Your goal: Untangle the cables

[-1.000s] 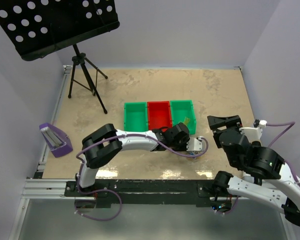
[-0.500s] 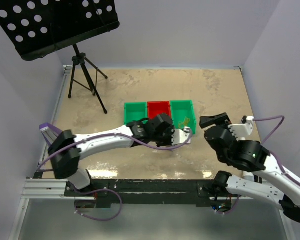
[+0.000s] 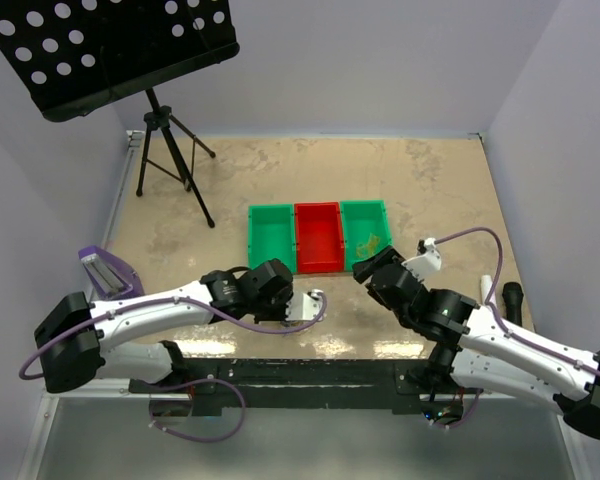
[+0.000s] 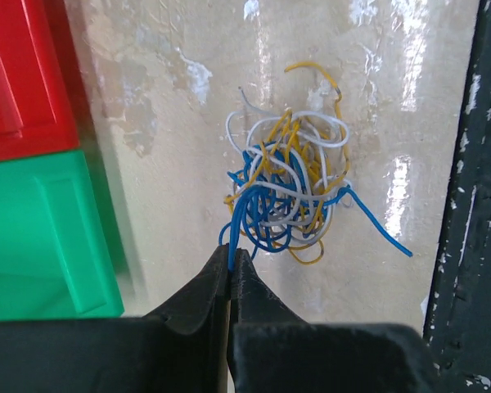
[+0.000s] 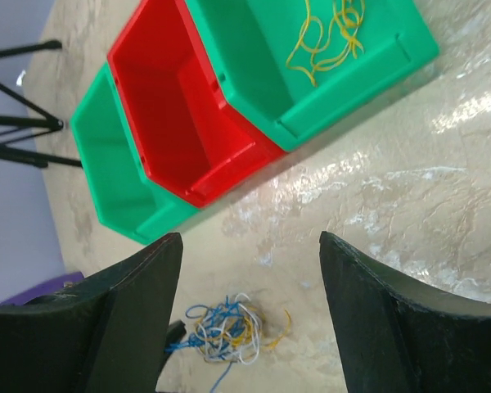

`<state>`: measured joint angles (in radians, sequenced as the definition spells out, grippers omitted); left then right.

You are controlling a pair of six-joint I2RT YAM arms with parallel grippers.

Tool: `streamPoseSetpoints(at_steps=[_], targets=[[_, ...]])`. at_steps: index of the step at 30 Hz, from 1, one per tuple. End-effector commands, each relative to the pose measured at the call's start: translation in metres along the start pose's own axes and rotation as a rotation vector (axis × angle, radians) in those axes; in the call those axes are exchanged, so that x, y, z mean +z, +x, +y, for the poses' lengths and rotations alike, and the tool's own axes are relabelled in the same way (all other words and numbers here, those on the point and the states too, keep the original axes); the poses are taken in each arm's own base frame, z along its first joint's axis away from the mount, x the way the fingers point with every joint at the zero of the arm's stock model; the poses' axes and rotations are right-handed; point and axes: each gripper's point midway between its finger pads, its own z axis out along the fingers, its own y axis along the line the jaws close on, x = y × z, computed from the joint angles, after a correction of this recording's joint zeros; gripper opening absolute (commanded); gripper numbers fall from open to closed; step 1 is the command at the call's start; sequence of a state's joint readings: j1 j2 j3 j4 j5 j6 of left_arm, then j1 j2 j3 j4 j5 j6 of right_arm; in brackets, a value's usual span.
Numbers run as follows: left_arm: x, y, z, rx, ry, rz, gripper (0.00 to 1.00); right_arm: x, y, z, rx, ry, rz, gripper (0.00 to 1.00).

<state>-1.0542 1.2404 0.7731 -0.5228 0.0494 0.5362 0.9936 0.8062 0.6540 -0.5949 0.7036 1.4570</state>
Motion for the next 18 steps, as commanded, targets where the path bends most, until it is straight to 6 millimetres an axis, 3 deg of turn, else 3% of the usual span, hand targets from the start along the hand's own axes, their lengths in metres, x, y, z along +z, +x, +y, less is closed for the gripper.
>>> streamPoseSetpoints(at_steps=[1, 9, 15, 18], targets=[[0.004, 0.011, 0.013, 0.021, -0.102, 0.005, 0.00, -0.003, 0.021, 0.032, 0.016, -0.174, 0.105, 0.72], [0.015, 0.058, 0.009, -0.001, -0.170, 0.082, 0.00, 0.016, 0.087, 0.037, -0.136, -0.228, 0.309, 0.71], [0.017, 0.085, 0.012, 0.029, -0.231, 0.141, 0.00, 0.026, 0.115, 0.037, -0.202, -0.255, 0.389, 0.65], [0.018, 0.088, 0.013, 0.030, -0.250, 0.140, 0.00, 0.024, 0.125, 0.042, -0.219, -0.300, 0.430, 0.65]])
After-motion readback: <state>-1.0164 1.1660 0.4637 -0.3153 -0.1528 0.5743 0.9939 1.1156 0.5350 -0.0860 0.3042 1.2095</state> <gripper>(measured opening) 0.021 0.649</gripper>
